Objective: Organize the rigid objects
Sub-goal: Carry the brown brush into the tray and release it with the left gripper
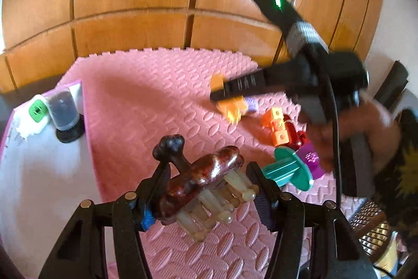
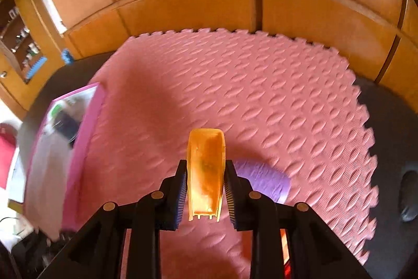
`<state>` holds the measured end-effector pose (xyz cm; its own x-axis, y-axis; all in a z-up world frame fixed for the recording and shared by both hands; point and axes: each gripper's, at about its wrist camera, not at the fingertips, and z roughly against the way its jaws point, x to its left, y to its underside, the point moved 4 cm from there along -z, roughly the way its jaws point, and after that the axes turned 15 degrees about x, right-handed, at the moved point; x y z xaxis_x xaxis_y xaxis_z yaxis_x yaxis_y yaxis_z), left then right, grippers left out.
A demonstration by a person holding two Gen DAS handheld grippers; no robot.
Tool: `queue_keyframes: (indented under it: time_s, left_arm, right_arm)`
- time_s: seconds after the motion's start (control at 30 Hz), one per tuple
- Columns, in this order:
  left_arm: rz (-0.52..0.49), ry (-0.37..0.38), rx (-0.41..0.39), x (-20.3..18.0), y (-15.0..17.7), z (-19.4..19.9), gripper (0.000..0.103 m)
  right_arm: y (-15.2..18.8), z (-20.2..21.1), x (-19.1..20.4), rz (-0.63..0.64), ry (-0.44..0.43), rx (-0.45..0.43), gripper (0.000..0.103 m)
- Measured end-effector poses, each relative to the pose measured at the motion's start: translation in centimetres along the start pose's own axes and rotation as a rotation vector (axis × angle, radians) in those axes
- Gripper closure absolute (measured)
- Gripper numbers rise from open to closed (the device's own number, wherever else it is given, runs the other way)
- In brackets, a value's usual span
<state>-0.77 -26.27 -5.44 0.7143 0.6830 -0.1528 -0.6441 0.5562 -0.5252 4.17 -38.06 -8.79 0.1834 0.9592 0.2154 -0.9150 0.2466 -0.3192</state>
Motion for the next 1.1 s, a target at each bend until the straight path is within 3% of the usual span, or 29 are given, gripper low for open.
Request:
queue_keyframes:
  time_s: [0.17,0.27,0.33,0.43,0.6,0.83,1.1]
  left_arm:
    - [0.022,-0.003,-0.021,0.7,0.7,2.3,0.043]
    - [0.055,-0.008,-0.027,1.7,1.0,3.4,0.043]
    - [0.084,-0.009,-0.035,2.5,1.1,4.2,0.043]
    - [0.158,-0.008,-0.051,5.0,1.2,6.0,0.043]
    - [0.306,-0.052,-0.077,10.5,1.5,7.7,0.043]
    - [0.478,-0.082,-0.011,17.3,2.5,6.1,0.043]
    - [0.480,-0.118,0.050,20.6,0.0,3.1,0.043]
  right_arm:
    - [2.4,-1.2,1.9,0.067,-0.013,0.051,0.077]
    - [3.6,-3.0,1.8,0.083,0.024,0.082,0.077]
    - [4.3,-3.0,1.8,0.094,0.019,0.030,0.077]
    - [4.5,-2.9,1.7,0.089,0.009,0.020,0.077]
    - [4.9,-3.0,2.5,0.141,0.066,0.012,0.077]
    - [4.8,-3.0,2.5,0.169,0.102,0.010,0.077]
    - [4.8,-3.2,2.8,0.173,0.113,0.006,0.077]
